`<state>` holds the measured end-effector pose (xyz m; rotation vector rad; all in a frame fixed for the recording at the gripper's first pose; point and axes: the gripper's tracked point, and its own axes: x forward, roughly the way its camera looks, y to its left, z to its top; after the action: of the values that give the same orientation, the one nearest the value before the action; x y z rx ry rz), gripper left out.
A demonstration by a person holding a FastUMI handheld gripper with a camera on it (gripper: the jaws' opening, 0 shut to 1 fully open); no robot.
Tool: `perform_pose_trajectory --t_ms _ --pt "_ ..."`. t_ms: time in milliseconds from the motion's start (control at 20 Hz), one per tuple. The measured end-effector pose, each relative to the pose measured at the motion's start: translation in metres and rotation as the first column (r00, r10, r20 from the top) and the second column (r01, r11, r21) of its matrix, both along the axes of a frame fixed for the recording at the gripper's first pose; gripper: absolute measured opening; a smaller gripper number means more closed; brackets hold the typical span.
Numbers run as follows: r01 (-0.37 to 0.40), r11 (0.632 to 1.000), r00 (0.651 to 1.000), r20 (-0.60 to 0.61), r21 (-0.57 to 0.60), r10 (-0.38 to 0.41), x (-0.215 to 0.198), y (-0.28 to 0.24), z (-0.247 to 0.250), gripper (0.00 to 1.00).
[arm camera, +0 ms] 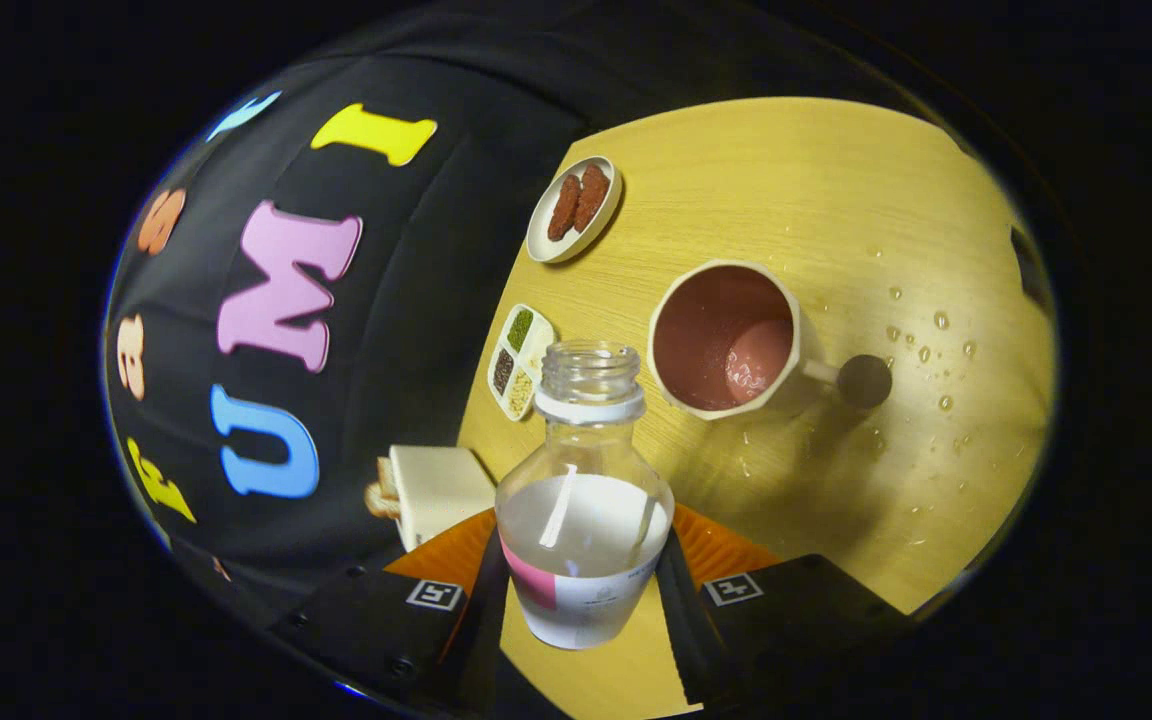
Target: Take the bottle from table, then pour the juice into the cup, finally place the bottle on the coaster
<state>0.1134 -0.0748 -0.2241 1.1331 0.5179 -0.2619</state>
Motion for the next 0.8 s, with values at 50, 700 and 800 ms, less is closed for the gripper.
perform_pose_trajectory --t_ms 50,700,800 --pt "-0.021 0.998 1.0 0.015 -0.056 0.022 -0.005 0.002 -0.001 0.72" --pt "-0.103 0.485 0.943 0.069 -0.869 0.325 -0.001 0.046 0.063 0.72" --pt "-0.072 0.424 0.934 0.089 -0.903 0.347 0.013 0.066 0.071 0.72"
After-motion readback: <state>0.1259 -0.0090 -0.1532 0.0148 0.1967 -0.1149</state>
